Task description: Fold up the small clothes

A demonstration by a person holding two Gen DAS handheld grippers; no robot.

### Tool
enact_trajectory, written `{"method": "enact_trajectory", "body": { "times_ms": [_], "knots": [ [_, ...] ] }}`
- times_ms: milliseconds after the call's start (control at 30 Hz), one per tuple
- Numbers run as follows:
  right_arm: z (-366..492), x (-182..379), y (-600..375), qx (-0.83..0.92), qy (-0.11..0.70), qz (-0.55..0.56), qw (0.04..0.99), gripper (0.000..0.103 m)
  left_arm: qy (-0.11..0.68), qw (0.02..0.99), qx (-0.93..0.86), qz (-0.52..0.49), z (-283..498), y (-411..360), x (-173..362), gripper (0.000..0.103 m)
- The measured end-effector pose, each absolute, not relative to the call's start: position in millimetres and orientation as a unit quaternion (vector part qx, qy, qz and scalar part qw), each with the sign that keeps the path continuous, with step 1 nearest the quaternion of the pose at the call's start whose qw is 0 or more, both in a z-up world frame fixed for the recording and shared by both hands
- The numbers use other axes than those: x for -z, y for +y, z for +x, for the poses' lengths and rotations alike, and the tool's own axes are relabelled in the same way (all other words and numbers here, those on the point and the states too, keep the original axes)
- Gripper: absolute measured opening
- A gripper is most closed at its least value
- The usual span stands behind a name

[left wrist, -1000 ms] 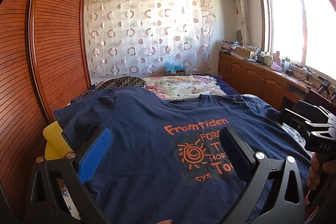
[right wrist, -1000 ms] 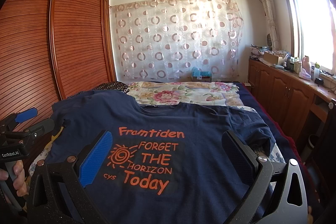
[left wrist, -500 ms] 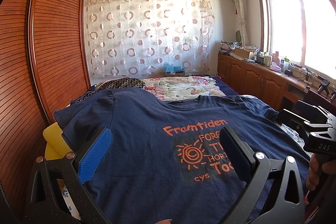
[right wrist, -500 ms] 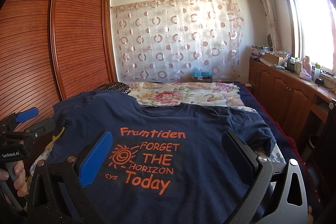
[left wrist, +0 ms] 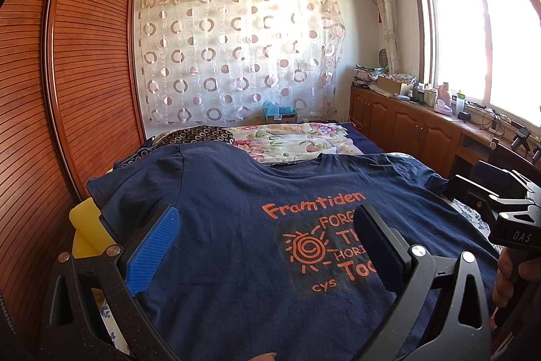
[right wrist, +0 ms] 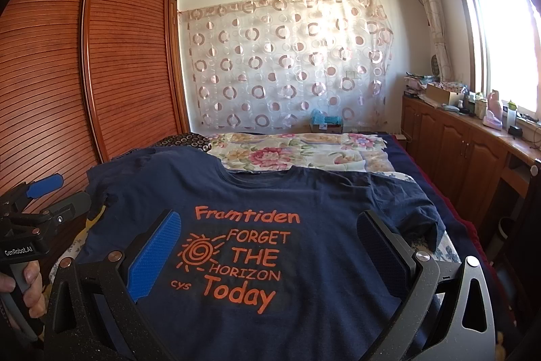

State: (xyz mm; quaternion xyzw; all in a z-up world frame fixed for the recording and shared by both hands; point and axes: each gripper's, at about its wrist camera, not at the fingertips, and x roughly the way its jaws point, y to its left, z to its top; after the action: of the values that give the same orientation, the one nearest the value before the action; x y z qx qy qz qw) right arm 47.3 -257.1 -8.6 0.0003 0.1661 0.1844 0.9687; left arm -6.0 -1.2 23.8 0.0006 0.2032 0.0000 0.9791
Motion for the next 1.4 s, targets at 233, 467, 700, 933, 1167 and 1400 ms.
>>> {"method": "enact_trajectory", "body": {
  "times_ms": [233,467,700,933,1167,1400],
  "knots": [
    [47,8,-256,-0.185,0.166,0.001,0.969,0.103,0.203,0.979,0.000,0.001,-6,-1,-24,0.103],
    [47,8,-252,-0.189,0.168,0.001,0.968,0.103,0.204,0.979,-0.001,0.001,-6,-2,-25,0.103],
    [54,14,-241,-0.212,0.174,-0.005,0.962,0.103,0.209,0.978,-0.017,0.009,0,3,-15,0.103],
    [69,21,-235,-0.238,0.189,-0.013,0.953,0.103,0.238,0.971,-0.038,0.010,13,27,-1,0.103],
    [89,29,-216,-0.258,0.206,-0.032,0.943,0.103,0.249,0.968,-0.031,-0.007,19,65,10,0.103],
    [108,39,-206,-0.279,0.246,-0.030,0.928,0.103,0.274,0.961,-0.022,-0.015,27,101,16,0.103]
  ]
}}
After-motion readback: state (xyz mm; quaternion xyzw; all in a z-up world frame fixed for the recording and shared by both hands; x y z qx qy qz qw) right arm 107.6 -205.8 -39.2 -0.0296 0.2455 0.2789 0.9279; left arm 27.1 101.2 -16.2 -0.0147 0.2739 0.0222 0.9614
